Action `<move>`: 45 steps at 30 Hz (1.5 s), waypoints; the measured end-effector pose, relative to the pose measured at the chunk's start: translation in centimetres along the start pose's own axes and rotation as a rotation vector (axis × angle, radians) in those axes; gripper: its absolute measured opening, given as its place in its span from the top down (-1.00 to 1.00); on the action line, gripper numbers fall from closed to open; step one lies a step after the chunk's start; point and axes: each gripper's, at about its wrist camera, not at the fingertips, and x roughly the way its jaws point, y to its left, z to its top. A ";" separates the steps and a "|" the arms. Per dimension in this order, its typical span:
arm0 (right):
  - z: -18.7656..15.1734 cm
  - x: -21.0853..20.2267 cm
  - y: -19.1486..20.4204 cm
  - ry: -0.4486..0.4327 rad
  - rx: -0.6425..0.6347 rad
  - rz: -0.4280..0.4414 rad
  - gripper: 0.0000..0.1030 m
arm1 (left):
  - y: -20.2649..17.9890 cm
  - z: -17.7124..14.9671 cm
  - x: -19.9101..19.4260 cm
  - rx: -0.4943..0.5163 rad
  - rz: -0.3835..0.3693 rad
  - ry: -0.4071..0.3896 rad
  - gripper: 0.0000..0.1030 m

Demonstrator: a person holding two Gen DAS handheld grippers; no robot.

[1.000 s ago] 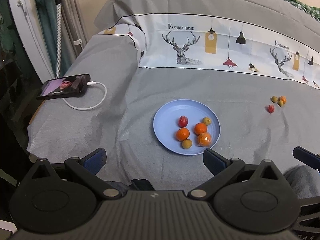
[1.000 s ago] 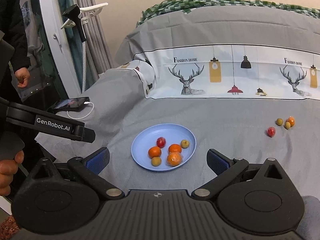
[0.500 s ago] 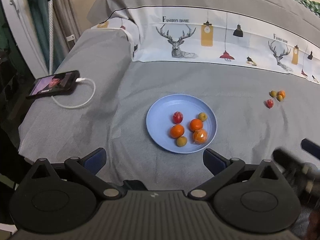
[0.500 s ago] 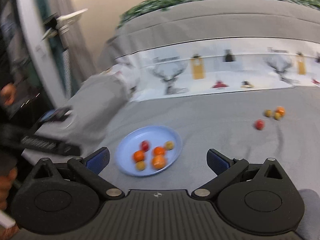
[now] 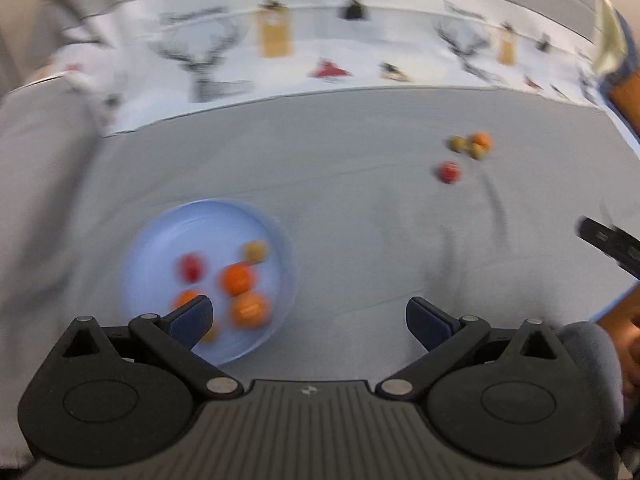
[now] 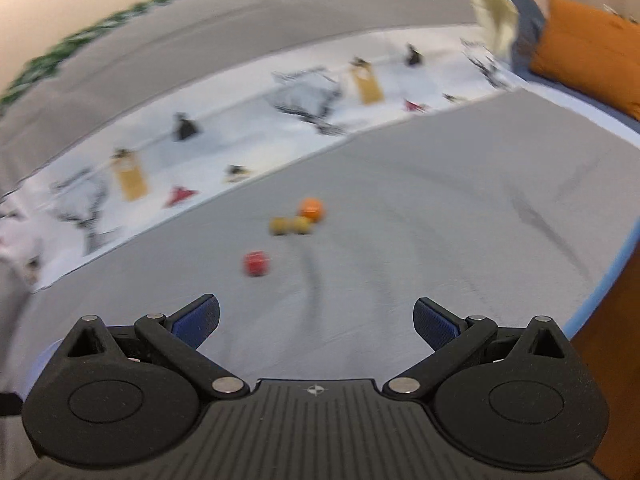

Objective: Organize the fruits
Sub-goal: 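Grasp another red wrapped fruit with the left tool while the right tool grasps a yellow fruit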

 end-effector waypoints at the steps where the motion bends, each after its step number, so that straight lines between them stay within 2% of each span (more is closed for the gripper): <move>1: 0.4 1.6 -0.5 0.008 0.014 -0.024 -0.99 | -1.1 0.7 1.1 0.015 -0.006 0.009 -0.99; 4: 1.4 6.8 -1.2 0.011 0.027 -0.062 -0.99 | -3.3 2.0 3.2 0.038 -0.004 0.010 -0.99; 7: 2.7 12.9 0.5 0.003 -0.049 -0.062 -0.99 | -4.1 3.0 4.9 0.039 -0.007 0.029 -0.99; 10: 3.8 19.3 2.5 -0.001 -0.111 -0.076 -0.99 | -4.3 3.7 7.0 0.046 0.021 0.059 -0.99; 15: 4.3 27.6 4.3 0.062 -0.170 -0.128 -0.99 | -4.6 5.2 10.9 0.062 0.047 0.106 -0.99; 18: 4.3 29.0 4.5 0.007 -0.241 -0.142 -0.98 | -5.7 6.6 13.2 0.074 0.031 0.098 -0.99; 23: 4.5 28.3 1.7 -0.034 -0.218 -0.257 -0.98 | -9.3 9.7 17.0 0.099 -0.047 0.037 -0.99; 26: 5.0 28.4 -0.3 -0.018 -0.143 -0.221 -0.98 | -12.1 11.3 19.6 0.136 -0.095 0.016 -0.99; 28: 5.1 28.5 -0.4 -0.020 -0.153 -0.217 -0.98 | -13.7 12.2 21.2 0.170 -0.125 0.014 -0.99; 30: 4.9 28.5 -0.2 -0.028 -0.179 -0.220 -0.98 | -14.9 12.9 23.0 0.203 -0.121 0.023 -0.99; 32: 4.8 28.7 0.2 -0.040 -0.195 -0.232 -0.98 | -15.7 13.5 24.6 0.228 -0.084 0.040 -0.99; 35: 4.8 28.7 0.7 -0.045 -0.220 -0.230 -0.96 | -15.5 14.2 25.9 0.217 -0.084 0.040 -0.98; 36: 4.8 28.6 0.8 -0.047 -0.224 -0.222 -0.83 | -15.1 14.3 25.9 0.197 -0.106 0.029 -0.79; 37: 4.9 28.4 0.9 -0.051 -0.226 -0.198 -0.62 | -14.5 14.2 25.5 0.173 -0.145 0.006 -0.19; 38: 4.9 28.1 1.1 -0.053 -0.230 -0.153 -0.08 | -14.3 14.3 25.1 0.161 -0.159 -0.016 0.18; 39: 4.8 27.9 1.5 -0.058 -0.254 -0.134 0.36 | -14.3 14.2 24.7 0.170 -0.150 -0.027 0.35; 40: 4.7 27.8 2.0 -0.061 -0.291 -0.129 0.49 | -14.4 14.2 24.4 0.177 -0.150 -0.040 0.35; 41: 4.6 27.8 2.3 -0.062 -0.315 -0.133 0.52 | -14.5 14.1 24.2 0.184 -0.155 -0.058 0.35; 43: 4.9 27.7 1.9 -0.062 -0.271 -0.129 0.52 | -14.8 14.1 23.9 0.211 -0.152 -0.068 0.35; 45: 5.3 27.5 1.2 -0.078 -0.226 -0.168 0.52 | -14.7 14.2 23.3 0.203 -0.158 -0.079 0.35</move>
